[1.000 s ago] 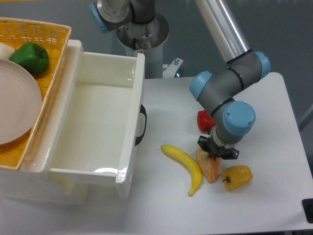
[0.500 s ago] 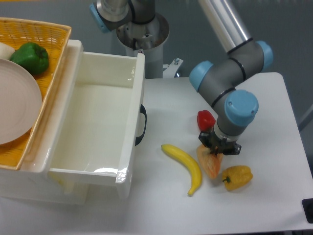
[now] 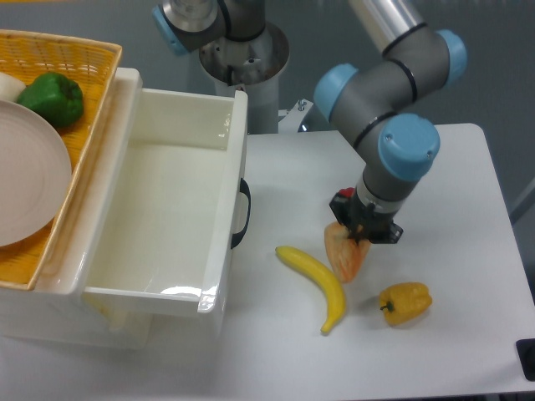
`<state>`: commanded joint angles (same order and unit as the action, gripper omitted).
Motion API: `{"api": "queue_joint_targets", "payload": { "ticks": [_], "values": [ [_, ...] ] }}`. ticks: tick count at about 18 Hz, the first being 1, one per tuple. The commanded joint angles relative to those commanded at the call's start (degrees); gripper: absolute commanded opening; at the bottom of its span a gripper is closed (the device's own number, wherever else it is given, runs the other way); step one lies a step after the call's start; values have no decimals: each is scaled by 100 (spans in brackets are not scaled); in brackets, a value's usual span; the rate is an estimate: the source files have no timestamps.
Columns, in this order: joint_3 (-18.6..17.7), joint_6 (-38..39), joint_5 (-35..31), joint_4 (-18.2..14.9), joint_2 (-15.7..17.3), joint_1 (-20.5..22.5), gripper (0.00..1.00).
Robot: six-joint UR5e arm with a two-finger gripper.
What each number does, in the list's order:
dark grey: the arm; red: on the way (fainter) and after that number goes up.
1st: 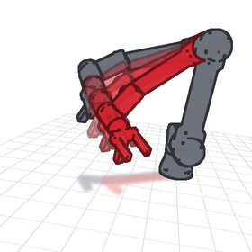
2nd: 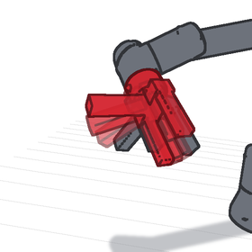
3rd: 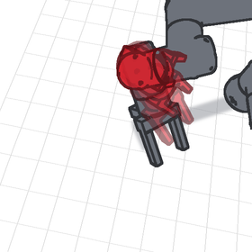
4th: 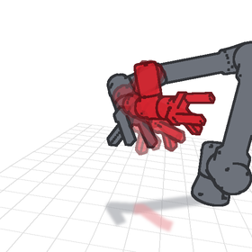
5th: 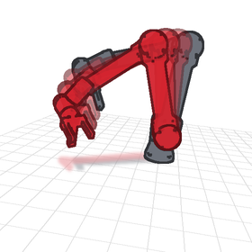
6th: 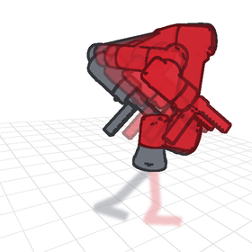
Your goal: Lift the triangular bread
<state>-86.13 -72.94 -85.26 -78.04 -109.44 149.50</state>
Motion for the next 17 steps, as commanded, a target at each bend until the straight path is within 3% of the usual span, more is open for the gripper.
{"api": "queue_joint_targets", "payload": {
  "ticks": [3,9,17],
  "values": [
    [-9,-361,27,-255,247,-97,0],
    [-35,-634,-17,-431,379,-229,0],
    [-70,-634,-35,-432,379,-229,0]
  ]
}}
